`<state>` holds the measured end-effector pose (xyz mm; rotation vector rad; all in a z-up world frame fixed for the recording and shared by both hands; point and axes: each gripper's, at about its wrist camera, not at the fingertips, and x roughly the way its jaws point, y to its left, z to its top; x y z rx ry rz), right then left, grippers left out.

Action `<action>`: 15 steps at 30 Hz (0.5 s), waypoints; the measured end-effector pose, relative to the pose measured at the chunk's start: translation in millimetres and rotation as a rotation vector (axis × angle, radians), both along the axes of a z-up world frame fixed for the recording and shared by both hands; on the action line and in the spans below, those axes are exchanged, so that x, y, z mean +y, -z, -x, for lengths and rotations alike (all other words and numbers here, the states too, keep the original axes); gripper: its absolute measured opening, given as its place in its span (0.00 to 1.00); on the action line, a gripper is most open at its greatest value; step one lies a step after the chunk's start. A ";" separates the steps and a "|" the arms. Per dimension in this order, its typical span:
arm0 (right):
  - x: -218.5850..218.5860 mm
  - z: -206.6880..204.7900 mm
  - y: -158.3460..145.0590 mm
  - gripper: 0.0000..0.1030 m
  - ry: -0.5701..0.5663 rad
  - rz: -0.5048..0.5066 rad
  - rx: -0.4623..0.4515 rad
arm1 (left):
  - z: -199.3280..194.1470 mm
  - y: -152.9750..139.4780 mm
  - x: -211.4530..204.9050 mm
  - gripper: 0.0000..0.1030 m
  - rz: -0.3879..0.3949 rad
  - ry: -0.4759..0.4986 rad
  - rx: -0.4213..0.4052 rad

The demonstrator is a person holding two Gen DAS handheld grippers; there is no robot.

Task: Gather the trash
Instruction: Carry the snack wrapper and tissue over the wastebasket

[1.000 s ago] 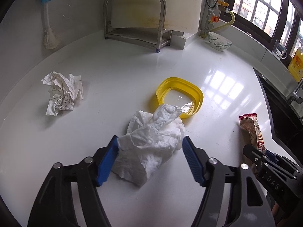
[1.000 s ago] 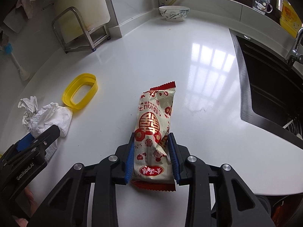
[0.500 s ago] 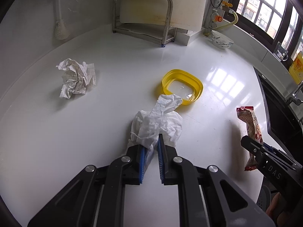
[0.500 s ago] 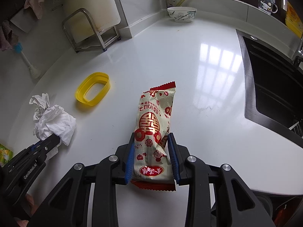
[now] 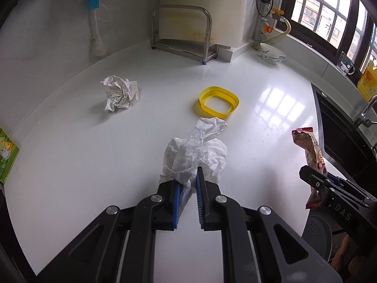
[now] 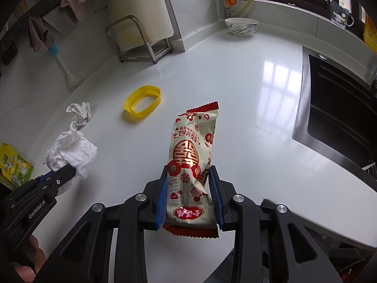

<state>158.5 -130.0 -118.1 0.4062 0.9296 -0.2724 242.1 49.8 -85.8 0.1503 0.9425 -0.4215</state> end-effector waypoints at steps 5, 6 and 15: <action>-0.5 27.6 -12.9 0.31 -0.046 -0.002 -0.018 | 24.6 -15.4 -3.7 0.12 0.002 -0.018 -0.023; -2.0 34.0 -14.9 0.31 -0.052 -0.001 -0.021 | 29.6 -18.0 -5.4 0.12 0.001 -0.019 -0.028; -32.9 99.1 -25.7 0.31 -0.063 -0.002 -0.028 | 83.0 -30.1 -39.4 0.12 0.005 0.021 -0.028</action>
